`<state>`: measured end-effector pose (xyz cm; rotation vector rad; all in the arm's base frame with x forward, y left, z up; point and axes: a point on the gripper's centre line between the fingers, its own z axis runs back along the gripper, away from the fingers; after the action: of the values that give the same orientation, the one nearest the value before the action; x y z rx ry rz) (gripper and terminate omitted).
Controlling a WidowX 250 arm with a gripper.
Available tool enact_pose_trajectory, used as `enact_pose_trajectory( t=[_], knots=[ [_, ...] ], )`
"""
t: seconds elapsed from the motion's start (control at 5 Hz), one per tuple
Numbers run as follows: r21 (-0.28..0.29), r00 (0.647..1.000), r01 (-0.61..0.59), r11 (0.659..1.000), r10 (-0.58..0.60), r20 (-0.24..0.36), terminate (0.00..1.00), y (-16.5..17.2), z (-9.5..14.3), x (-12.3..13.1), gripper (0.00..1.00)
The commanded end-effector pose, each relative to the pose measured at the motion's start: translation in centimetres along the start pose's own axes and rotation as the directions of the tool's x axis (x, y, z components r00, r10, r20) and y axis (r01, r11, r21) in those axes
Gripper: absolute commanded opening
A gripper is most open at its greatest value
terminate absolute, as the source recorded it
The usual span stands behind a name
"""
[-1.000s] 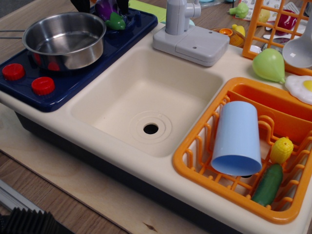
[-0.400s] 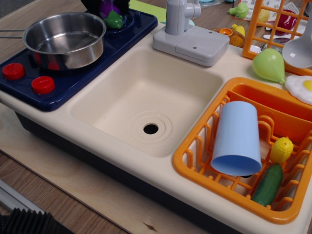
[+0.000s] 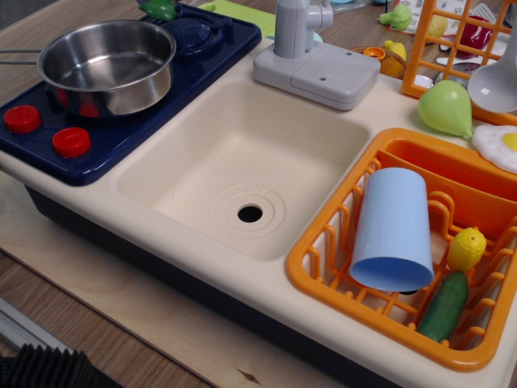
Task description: Put eggplant into pan
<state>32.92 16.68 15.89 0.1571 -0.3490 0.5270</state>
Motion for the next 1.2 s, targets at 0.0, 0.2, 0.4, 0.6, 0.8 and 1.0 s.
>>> enact_pose_trajectory(
  t=[0.0,0.2,0.4,0.6,0.8,1.0],
  knots=[
    [0.05,0.991,-0.024,0.998,0.017,0.133,0.0,1.5,5.1,1.3,0.0],
    [0.074,0.991,-0.062,0.995,0.052,0.125,0.0,1.6,6.7,-0.1,0.0],
    [0.08,0.99,-0.101,0.992,0.092,0.11,0.0,1.1,7.4,-2.3,0.0],
    [0.054,0.988,-0.131,0.99,0.126,0.092,0.0,0.7,7.6,-4.2,0.0],
    [0.005,0.99,-0.13,0.992,0.129,0.064,0.0,0.5,7.1,-5.5,1.0],
    [-0.025,0.994,-0.087,0.996,0.088,0.062,0.0,0.7,7.4,-7.3,1.0]
  ],
)
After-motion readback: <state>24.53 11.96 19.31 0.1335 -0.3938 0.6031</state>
